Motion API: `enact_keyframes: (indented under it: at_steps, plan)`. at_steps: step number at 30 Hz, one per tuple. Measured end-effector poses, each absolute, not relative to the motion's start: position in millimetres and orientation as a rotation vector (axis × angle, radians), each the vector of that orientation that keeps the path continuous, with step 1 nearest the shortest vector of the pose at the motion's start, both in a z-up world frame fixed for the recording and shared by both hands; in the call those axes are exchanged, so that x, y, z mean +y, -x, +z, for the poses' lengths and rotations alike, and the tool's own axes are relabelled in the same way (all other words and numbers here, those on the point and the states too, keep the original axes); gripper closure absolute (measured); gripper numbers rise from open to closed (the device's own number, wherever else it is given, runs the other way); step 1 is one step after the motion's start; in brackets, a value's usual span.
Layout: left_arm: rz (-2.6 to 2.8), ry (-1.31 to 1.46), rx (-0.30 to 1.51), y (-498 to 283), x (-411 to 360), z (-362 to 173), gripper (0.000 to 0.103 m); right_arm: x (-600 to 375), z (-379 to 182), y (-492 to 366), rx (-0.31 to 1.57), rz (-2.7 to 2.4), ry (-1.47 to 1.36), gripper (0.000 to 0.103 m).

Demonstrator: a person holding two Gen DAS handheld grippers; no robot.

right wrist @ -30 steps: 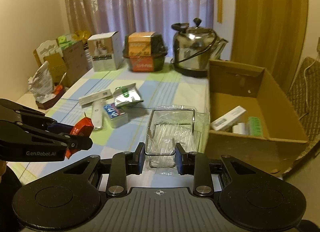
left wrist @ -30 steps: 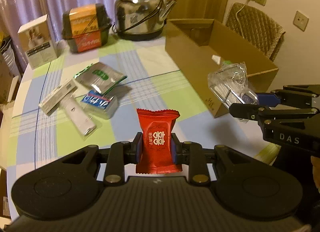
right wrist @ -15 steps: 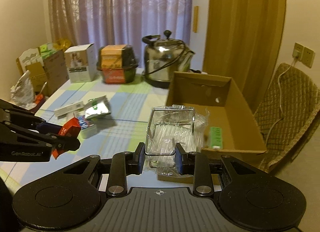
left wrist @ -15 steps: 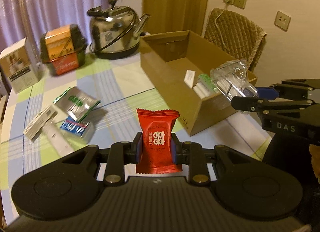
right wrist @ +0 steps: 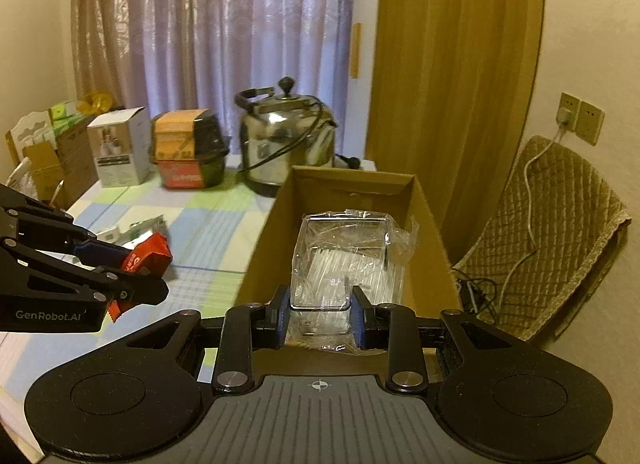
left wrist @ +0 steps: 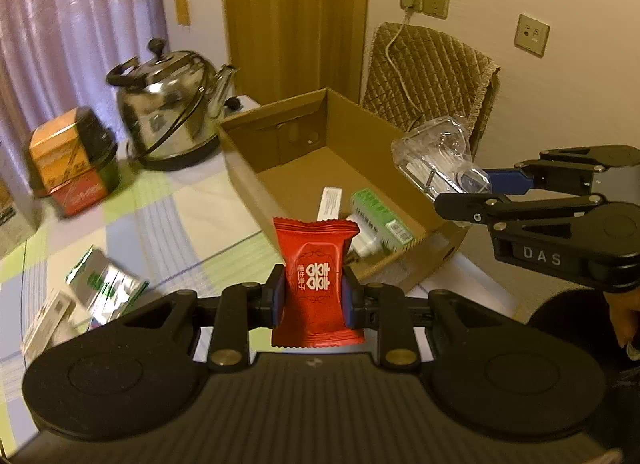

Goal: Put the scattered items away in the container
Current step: 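Carry the candy in the left tool and hook package in the right tool over the box, then open the left tool to drop the candy while the right tool releases the hook package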

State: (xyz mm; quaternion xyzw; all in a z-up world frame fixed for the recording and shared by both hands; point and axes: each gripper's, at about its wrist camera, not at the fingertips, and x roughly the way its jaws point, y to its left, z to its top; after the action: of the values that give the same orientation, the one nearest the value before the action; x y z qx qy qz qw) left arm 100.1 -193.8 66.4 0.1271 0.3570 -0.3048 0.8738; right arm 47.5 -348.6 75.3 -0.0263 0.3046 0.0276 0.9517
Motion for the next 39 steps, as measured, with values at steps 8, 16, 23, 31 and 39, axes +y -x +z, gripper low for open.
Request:
enact_keyframes:
  at_steps: [8, 16, 23, 31, 39]
  plan:
    - [-0.675, -0.293, 0.738, -123.4, -230.3, 65.3, 0.08, -376.8, 69.5, -66.4, 0.622, 0.03, 0.043, 0.07]
    - [-0.707, -0.311, 0.729, -146.6, -247.4, 64.0, 0.08, -391.4, 62.1, -81.1, 0.639, 0.024, 0.033, 0.07]
    - [-0.715, -0.322, 0.727, -178.9, -259.8, 63.2, 0.08, -397.8, 54.6, -93.6, 0.652, 0.021, 0.02, 0.07]
    - [-0.73, -0.342, 0.758, -201.7, -277.4, 44.3, 0.08, -404.5, 44.1, -105.6, 0.676, 0.032, 0.012, 0.07]
    - [-0.731, -0.351, 0.78, -215.9, -288.6, 30.9, 0.08, -409.1, 39.5, -112.5, 0.686, 0.03, 0.005, 0.07]
